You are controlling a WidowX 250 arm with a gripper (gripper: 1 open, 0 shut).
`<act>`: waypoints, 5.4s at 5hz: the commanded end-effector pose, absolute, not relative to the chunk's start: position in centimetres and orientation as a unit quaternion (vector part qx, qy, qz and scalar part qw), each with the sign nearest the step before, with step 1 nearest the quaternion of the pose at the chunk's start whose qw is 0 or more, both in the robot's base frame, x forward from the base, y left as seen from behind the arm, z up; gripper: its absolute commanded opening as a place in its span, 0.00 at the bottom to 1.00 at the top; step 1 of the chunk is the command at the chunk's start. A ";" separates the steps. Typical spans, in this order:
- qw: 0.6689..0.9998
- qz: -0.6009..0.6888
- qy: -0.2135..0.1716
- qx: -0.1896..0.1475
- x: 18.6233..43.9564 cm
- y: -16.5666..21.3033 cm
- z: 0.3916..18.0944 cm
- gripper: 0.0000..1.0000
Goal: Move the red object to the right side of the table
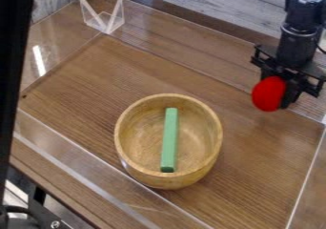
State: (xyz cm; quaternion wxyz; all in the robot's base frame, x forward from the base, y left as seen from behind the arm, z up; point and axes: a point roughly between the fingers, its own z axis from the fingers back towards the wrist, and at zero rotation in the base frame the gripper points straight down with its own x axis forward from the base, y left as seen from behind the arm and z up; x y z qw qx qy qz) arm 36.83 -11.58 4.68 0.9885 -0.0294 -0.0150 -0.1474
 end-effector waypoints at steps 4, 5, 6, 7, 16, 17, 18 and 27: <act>0.992 -0.110 -0.054 -0.004 37.2 -11.3 4.2 0.00; 0.989 -0.132 -0.060 0.006 37.3 -11.8 4.4 0.00; 0.986 -0.152 -0.066 0.016 37.3 -12.3 4.6 0.00; 0.985 -0.157 -0.071 0.026 37.5 -12.2 6.0 0.00; 0.976 -0.158 -0.141 -0.049 26.2 -15.9 4.2 1.00; 0.978 -0.148 -0.141 -0.048 26.2 -15.7 4.6 0.00; 0.979 -0.143 -0.140 -0.049 26.3 -15.8 4.8 1.00; 0.976 -0.172 -0.112 -0.073 25.2 -13.7 3.2 1.00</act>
